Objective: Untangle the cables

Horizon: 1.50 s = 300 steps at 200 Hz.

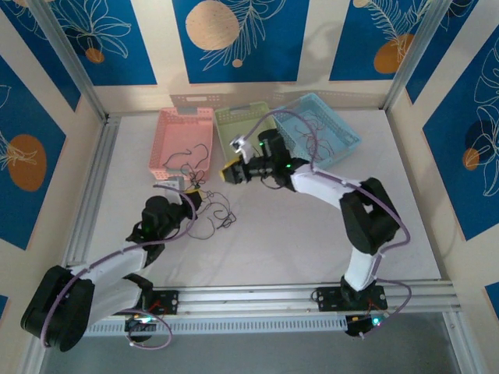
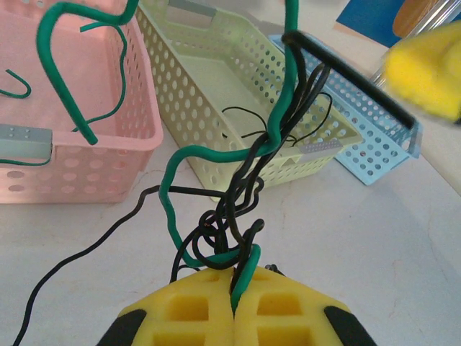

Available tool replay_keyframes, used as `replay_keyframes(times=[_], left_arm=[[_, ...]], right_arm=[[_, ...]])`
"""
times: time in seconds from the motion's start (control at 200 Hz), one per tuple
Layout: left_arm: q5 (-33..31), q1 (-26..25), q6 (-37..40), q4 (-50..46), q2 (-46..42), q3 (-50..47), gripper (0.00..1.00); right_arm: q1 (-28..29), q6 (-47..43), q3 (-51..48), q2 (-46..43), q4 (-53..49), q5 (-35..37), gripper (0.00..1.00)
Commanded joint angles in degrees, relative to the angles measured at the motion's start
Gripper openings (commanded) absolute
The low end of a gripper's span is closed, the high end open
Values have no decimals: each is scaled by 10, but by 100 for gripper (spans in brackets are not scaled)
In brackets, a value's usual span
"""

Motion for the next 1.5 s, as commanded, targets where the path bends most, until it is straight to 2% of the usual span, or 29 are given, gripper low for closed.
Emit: replay_keyframes(times=[0.0,0.15,0.275,0.41,0.62,0.68,0.83,0.87,0.905,0.93,1.07,1.16,1.27,1.496], left_arm=[[0,5,-3,27,-9,-5,0],[-1,5,-4,26,-9,-5,0],[-2,5,-5,26,-8,-4,0],[-3,5,-5,24,-10,-4,0],[-5,5,-6,22,-8,-4,0],[-5,5,-6,22,-8,-4,0],[-7,5,-7,20,-8,-3,0],[-7,5,-7,20,-8,-3,0],[-7,5,-7,19,-7,-3,0],[-7,5,-7,19,-8,-3,5],[-8,5,-7,20,-11,-4,54],[-9,5,-7,19,-13,-5,70],[-11,5,-7,18,-15,-6,78],[-11,5,-8,17,-10,-3,79]], right_arm=[[20,-90,15,13,-58,0,49],[41,-139,17,33,-64,28,51],[52,-158,46,58,-100,81,49],[51,-164,40,59,-99,75,48],[59,-196,80,98,-158,80,46],[59,-198,85,101,-165,85,38],[44,-175,54,66,-125,84,6],[39,-168,39,50,-105,83,0],[34,-162,23,35,-87,86,0],[30,-157,8,23,-67,87,0],[6,-125,-65,-39,40,86,0],[-11,-97,-99,-67,91,66,0],[-32,-64,-118,-80,122,28,0],[-39,-54,-118,-83,122,18,0]])
